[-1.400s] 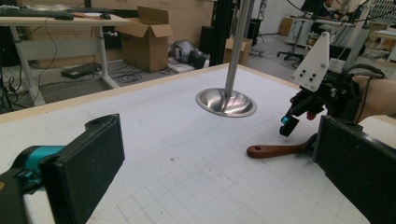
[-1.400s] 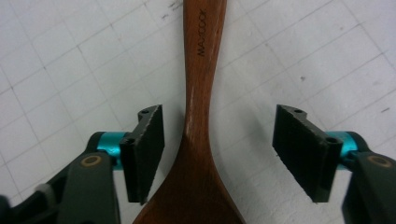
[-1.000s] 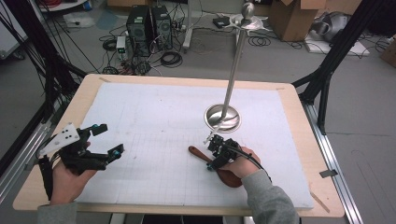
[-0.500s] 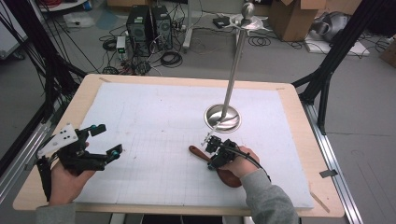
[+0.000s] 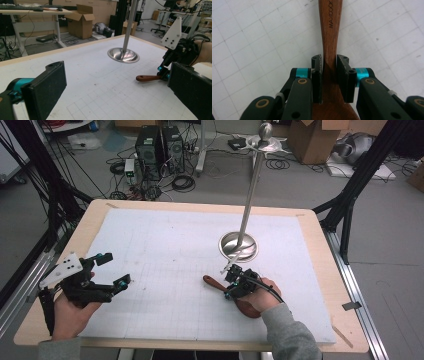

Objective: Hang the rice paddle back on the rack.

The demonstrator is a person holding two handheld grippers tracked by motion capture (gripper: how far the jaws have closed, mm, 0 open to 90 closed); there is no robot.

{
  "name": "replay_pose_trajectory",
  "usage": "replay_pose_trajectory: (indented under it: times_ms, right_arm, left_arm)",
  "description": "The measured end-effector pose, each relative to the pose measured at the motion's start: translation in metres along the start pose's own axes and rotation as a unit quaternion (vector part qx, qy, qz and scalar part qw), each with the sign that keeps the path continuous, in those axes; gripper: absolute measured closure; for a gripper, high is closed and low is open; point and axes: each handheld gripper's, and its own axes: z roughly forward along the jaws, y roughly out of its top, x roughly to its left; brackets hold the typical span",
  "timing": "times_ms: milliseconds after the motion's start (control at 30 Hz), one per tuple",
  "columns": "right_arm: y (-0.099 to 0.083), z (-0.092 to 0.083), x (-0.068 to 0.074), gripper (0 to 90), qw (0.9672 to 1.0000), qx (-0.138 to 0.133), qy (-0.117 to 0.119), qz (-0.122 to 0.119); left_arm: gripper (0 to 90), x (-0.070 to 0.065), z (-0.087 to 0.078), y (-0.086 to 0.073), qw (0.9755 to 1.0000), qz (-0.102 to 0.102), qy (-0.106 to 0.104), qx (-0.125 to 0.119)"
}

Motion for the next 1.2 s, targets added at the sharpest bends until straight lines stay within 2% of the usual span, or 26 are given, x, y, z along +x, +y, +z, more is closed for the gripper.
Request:
replay_pose_trajectory:
  times_ms: [133,167,233,300,533,733,800,833,900,967,1133,1200]
  right_arm:
    - [-0.005,-0.009,-0.002,75.6,0.9997,-0.025,0.0,0.003]
    - [-0.007,-0.015,-0.001,75.7,0.9992,-0.039,0.0,0.007]
    - [-0.008,-0.015,-0.001,75.7,0.9991,-0.042,-0.001,0.006]
    - [-0.012,-0.021,0.0,75.9,0.9985,-0.054,-0.001,-0.006]
    - [-0.021,-0.032,-0.003,76.1,0.997,-0.077,-0.008,0.001]
    - [-0.028,-0.042,-0.007,76.2,0.9947,-0.102,0.004,0.006]
    - [-0.032,-0.045,-0.009,76.2,0.9936,-0.112,0.012,0.001]
    - [-0.035,-0.049,-0.011,76.3,0.9923,-0.123,0.012,0.008]
    - [-0.036,-0.05,-0.012,76.4,0.9917,-0.128,0.014,0.008]
    - [-0.041,-0.057,-0.015,76.4,0.989,-0.146,0.018,0.014]
    - [-0.047,-0.065,-0.02,76.6,0.9863,-0.163,0.02,0.02]
    - [-0.051,-0.069,-0.024,76.6,0.9841,-0.174,0.022,0.023]
  left_arm:
    - [2.5,-0.001,0.002,0.0,1.0,0.001,-0.001,0.0]
    - [2.5,-0.001,0.002,0.0,1.0,0.002,-0.001,0.0]
    - [2.5,0.0,0.002,0.001,1.0,0.003,-0.002,0.001]
    - [2.5,0.0,0.003,0.001,1.0,0.002,-0.003,0.0]
    - [2.5,-0.001,0.005,0.001,1.0,0.002,-0.004,0.0]
    - [2.5,0.0,0.007,0.002,1.0,0.003,-0.004,-0.001]
    - [2.5,-0.001,0.008,0.002,1.0,0.001,-0.005,-0.002]
    - [2.5,-0.001,0.009,0.002,1.0,0.001,-0.006,-0.002]
    - [2.5,-0.001,0.01,0.003,1.0,0.003,-0.006,-0.002]
    - [2.5,-0.001,0.01,0.003,1.0,0.002,-0.007,-0.002]
    - [2.5,0.0,0.011,0.002,1.0,0.002,-0.007,-0.001]
    - [2.5,0.0,0.011,0.002,1.0,0.003,-0.007,-0.001]
